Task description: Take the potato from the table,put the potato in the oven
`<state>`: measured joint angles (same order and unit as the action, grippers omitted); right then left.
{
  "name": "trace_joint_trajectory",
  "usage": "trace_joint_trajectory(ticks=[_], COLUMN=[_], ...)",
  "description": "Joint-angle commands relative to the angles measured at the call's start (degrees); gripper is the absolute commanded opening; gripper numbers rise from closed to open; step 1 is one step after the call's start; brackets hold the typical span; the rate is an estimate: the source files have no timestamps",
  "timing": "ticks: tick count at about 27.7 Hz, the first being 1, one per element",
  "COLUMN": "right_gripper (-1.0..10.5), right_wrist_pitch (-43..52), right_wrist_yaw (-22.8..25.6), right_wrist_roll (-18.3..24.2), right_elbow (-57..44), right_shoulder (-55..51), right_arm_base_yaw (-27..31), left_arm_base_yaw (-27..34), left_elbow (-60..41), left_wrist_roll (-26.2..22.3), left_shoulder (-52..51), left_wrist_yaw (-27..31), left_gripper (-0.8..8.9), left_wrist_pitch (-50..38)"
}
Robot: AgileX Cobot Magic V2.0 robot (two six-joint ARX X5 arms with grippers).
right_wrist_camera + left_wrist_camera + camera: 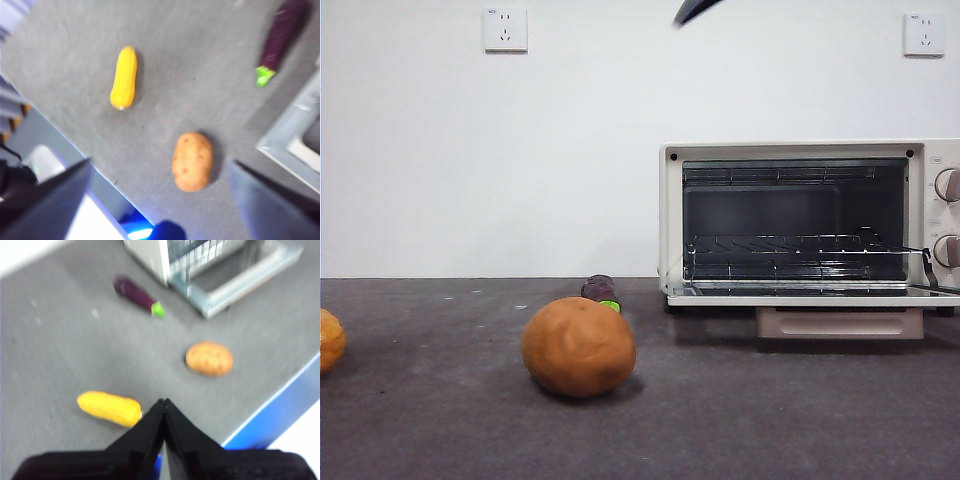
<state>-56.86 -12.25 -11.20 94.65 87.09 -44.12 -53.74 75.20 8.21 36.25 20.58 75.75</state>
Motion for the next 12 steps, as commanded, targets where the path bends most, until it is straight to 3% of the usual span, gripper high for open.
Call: trace_joint_trajectory(ticks=[1, 3, 6, 12], right_gripper=[6.1, 6.5, 8.3, 8.3], right_wrist_pitch=[0.37, -0.02, -0.11, 0.15], right_wrist_yaw=[1.81, 5.01, 9.97, 11.06], right_wrist_roll=[0.13, 2.10, 3.93, 3.87], right_elbow=[-0.04, -0.04, -0.04, -0.04], right_shoulder=[3.56, 6.67, 10.58, 18.03], right_arm_base_yaw=[-2.75, -4.46, -5.64, -5.77], left_arm_base_yaw=[0.17, 0.17, 0.17, 0.17], left_elbow=[-0.55, -0.55, -0.55, -0.59], left_wrist_roll=[0.74, 1.38, 3.06, 3.37], left_shoulder=[-6.38, -10.34, -13.46, -13.22], left_wrist_yaw=[0.04, 0.07, 0.13, 0.07], left_gripper=[-0.06, -0.06, -0.06, -0.06], left_wrist_pitch=[-0.26, -0.26, -0.26, -0.26])
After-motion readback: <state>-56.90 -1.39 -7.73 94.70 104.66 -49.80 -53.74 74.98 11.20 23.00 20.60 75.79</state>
